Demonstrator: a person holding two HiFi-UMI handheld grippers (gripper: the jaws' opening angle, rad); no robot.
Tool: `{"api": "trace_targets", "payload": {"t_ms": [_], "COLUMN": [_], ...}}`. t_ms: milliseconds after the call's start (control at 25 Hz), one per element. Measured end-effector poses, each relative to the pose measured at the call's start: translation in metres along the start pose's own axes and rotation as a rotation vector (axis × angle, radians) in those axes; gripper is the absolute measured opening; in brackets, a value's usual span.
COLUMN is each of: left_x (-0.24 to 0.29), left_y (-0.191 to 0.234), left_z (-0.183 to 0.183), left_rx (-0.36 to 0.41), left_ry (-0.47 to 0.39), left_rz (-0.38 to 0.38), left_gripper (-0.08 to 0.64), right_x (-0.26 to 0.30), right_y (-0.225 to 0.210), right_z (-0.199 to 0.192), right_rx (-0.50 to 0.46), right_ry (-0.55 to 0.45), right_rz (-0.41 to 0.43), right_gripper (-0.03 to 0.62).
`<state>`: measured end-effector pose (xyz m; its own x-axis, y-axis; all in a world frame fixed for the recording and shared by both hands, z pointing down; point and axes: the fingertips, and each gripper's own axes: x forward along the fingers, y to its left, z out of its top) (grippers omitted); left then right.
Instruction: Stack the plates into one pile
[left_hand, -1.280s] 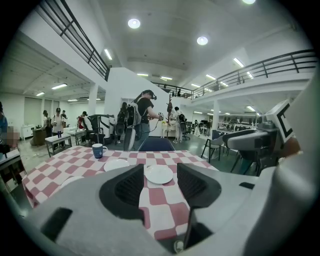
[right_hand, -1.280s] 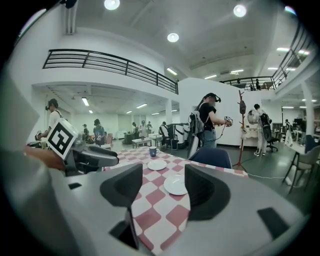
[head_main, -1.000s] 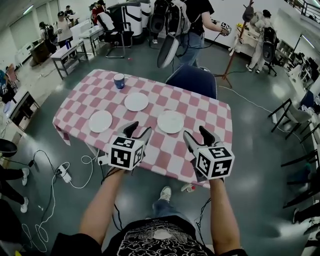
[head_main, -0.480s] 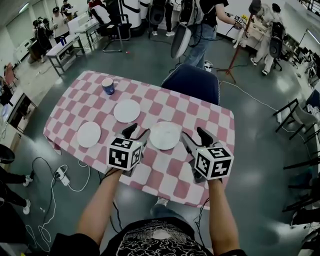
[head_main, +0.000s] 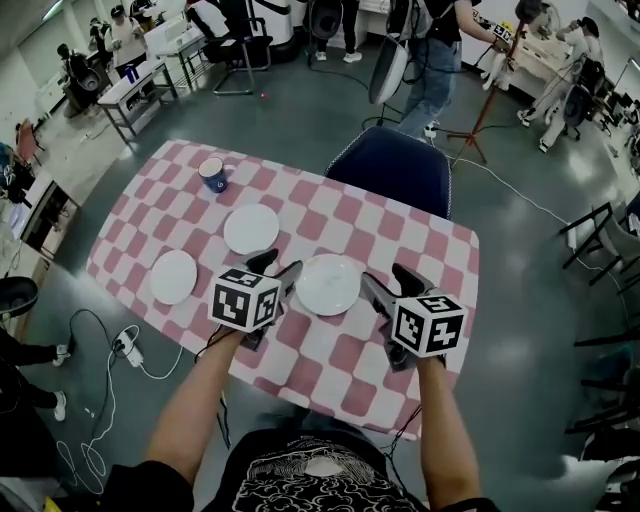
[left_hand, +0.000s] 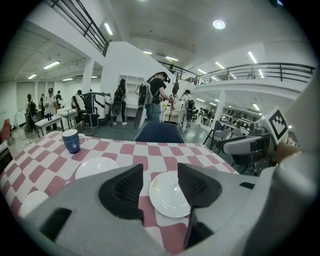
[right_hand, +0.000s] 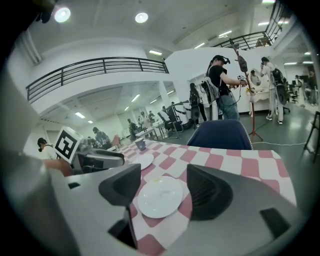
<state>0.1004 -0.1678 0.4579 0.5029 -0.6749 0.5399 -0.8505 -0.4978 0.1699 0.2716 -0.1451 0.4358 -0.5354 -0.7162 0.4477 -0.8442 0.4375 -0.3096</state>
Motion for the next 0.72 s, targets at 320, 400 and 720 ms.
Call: {"api": "trace_targets", "payload": {"t_ms": [320,400,720], "left_x": [0.026,0.033,0.060], "left_y": [0.012,0.014,0.022], "left_z": [-0.011,-0.018,-0.041], "left_rx": [-0.011,-0.017,-0.052], "left_ry": [0.055,0.085,0.204], "left_rz": [-0.090,-0.121,-0.224], "left_gripper": [0.222,0.211,0.224], "right_x": [0.020,0.025,0.041], "right_y": [-0.015,-0.017,-0.026], "right_z": [-0.015,-0.021,-0.048], "right_rx": [0.021,0.026,0.103], "right_ry": [0.072,0.100,0.193], "right_rz": [-0.013,-0.013,-0.014], "right_gripper": [0.289,0.287,0.285]}}
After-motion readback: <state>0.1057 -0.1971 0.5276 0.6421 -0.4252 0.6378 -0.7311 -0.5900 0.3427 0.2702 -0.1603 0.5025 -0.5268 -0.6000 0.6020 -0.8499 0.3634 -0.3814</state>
